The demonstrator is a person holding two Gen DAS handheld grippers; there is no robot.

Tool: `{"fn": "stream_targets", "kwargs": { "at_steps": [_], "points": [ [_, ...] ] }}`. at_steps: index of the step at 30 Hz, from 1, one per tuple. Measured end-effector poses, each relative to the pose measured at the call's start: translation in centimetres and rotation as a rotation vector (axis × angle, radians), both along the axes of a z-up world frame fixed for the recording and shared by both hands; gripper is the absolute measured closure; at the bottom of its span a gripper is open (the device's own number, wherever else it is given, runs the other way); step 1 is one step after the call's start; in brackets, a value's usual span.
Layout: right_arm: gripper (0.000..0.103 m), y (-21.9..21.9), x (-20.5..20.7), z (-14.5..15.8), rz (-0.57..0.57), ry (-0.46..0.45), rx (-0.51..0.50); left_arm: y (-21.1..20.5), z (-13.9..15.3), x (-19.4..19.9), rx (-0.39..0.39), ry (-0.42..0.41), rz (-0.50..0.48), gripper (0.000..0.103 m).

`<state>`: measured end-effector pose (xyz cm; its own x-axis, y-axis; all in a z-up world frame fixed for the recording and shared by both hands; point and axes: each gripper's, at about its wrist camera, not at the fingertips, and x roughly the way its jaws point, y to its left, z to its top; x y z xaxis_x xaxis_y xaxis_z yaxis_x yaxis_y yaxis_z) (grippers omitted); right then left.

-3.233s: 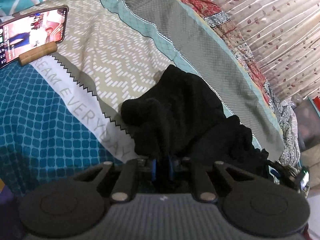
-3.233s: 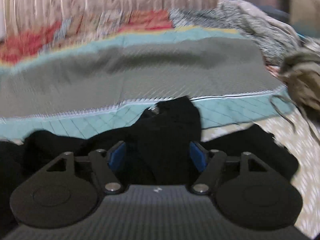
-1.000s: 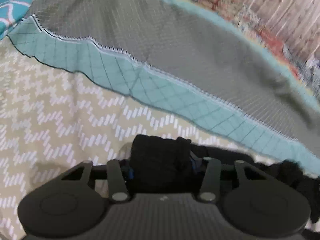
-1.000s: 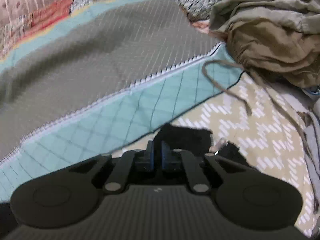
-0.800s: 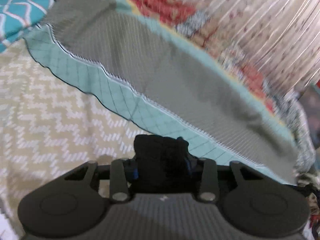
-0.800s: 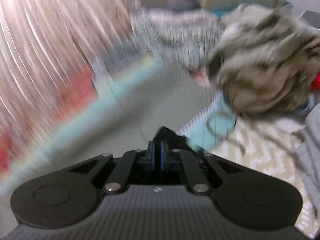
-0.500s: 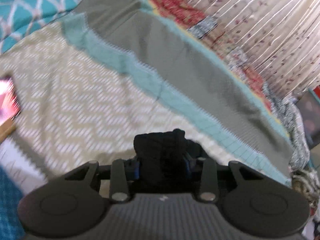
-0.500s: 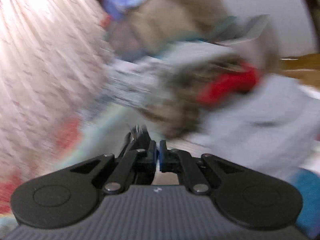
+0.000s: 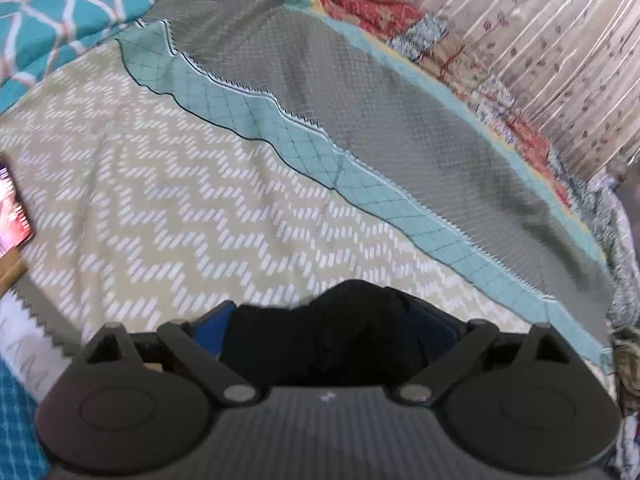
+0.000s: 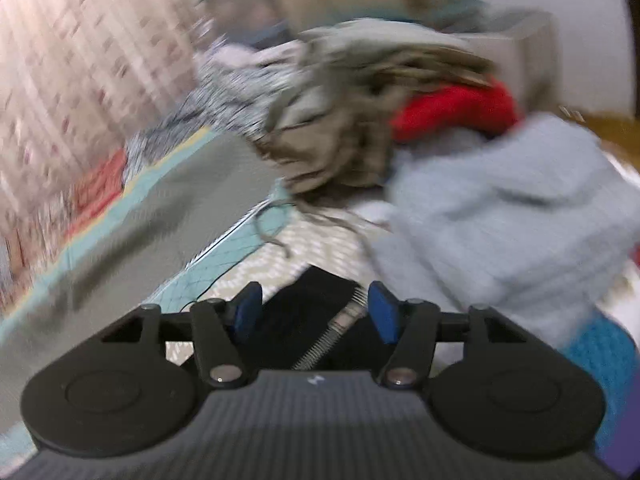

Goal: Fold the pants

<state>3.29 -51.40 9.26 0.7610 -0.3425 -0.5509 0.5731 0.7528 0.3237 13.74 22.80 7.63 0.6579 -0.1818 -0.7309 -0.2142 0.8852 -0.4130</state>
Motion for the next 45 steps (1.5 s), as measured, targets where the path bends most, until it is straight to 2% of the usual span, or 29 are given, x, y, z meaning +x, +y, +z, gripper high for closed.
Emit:
{"fn": "stream_targets", "kwargs": {
  "at_steps": [1,3,4,5,6,7,8,9,10,13,15,17,18,19,20,22,23,24,25,26,27,28,29,31,33,35,38,41,45],
  "points": [
    [0.034,0.1,2.1,-0.2,0.024,0.037,-0.035,-0.1,-0.4,0.7,0.005,0.012,-0.001,0.008],
    [0.029,-0.2,5.2,-1.2,0.036,0.121,-0.094,-0.7,-1.3,2.3,0.032,0.038,-0.009,0.018],
    [0.028,-0.5,6.8,-2.1,0.031,0.171,-0.104,-1.2,-1.9,2.9,0.053,0.059,-0.016,0.04],
    [0.03,-0.8,8.0,-3.1,0.031,0.221,-0.093,-1.9,-2.7,3.6,0.084,0.095,-0.031,0.054],
    [0.047,-1.1,8.8,-4.3,0.039,0.264,-0.066,-2.4,-3.2,4.1,0.11,0.114,-0.04,0.055],
    [0.091,-1.0,9.5,-5.4,0.059,0.301,-0.051,-2.9,-3.3,4.1,0.141,0.108,-0.037,0.061],
    [0.098,-0.5,9.6,-5.9,0.066,0.33,-0.093,-3.3,-2.8,4.0,0.192,0.083,-0.032,0.098],
    [0.1,0.2,9.8,-5.8,0.076,0.335,-0.146,-3.3,-2.2,4.0,0.233,0.062,-0.027,0.095],
    [0.1,0.3,9.7,-5.4,0.072,0.312,-0.165,-2.9,-0.9,3.8,0.237,0.013,-0.008,0.095],
    [0.1,-0.5,9.4,-1.8,0.016,0.147,-0.173,-0.8,2.5,4.0,0.225,-0.101,0.064,0.095],
    [0.1,-1.0,10.4,1.1,-0.002,0.053,-0.161,0.0,3.8,5.0,0.199,-0.123,0.073,0.095],
    [0.1,-0.9,11.9,3.1,-0.001,0.018,-0.18,0.1,4.2,6.2,0.18,-0.104,0.048,0.091],
    [0.1,-0.7,12.4,3.7,-0.003,0.013,-0.206,-0.3,4.1,6.6,0.198,-0.097,0.041,0.091],
    [0.1,-0.6,12.9,4.0,-0.005,0.01,-0.231,-0.6,4.0,6.9,0.223,-0.091,0.037,0.086],
    [0.1,-0.6,13.2,4.4,-0.012,0.006,-0.248,-0.9,3.6,7.2,0.248,-0.079,0.025,0.074],
    [0.1,-1.6,13.5,3.6,-0.034,0.017,-0.234,-1.3,2.3,7.8,0.262,-0.05,0.015,0.058],
    [0.099,-2.1,13.8,2.7,-0.051,0.053,-0.224,-1.4,1.7,8.1,0.262,-0.034,0.015,0.056],
    [0.094,-2.5,14.1,1.4,-0.061,0.108,-0.216,-1.3,1.1,8.3,0.258,-0.016,0.013,0.054],
    [0.092,-2.9,14.5,0.1,-0.054,0.17,-0.19,-1.5,0.5,8.7,0.25,0.002,0.008,0.046],
    [0.087,-3.0,14.5,-0.7,-0.046,0.209,-0.164,-1.6,-0.1,8.9,0.243,0.02,0.003,0.033],
    [0.072,-3.2,14.4,-1.4,-0.045,0.223,-0.139,-1.8,-0.6,9.1,0.249,0.034,-0.001,0.025],
    [0.051,-3.2,13.9,-1.6,-0.058,0.208,-0.129,-2.0,-1.1,9.5,0.265,0.043,-0.004,0.014],
    [0.046,-3.3,13.5,-1.7,-0.08,0.179,-0.121,-2.3,-1.6,10.0,0.286,0.055,-0.016,0.009],
    [0.044,-3.8,13.2,-1.5,-0.101,0.138,-0.091,-2.6,-2.9,11.2,0.284,0.103,-0.064,0.006],
    [0.044,-4.1,13.5,-1.3,-0.095,0.13,-0.051,-2.8,-4.3,12.2,0.234,0.162,-0.087,0.009],
    [0.044,-4.3,14.2,-0.9,-0.093,0.122,-0.035,-3.3,-5.1,12.5,0.213,0.169,-0.114,0.027],
    [0.044,-3.6,15.1,-1.1,-0.085,0.126,-0.027,-5.0,-5.2,12.1,0.246,0.133,-0.173,0.053],
    [0.044,-3.0,16.0,-2.0,-0.093,0.159,-0.026,-6.3,-4.7,11.6,0.293,0.103,-0.202,0.06],
    [0.044,-1.4,16.5,-2.3,-0.081,0.147,-0.092,-6.2,-2.8,10.7,0.337,0.011,-0.142,0.073]
  ]
}}
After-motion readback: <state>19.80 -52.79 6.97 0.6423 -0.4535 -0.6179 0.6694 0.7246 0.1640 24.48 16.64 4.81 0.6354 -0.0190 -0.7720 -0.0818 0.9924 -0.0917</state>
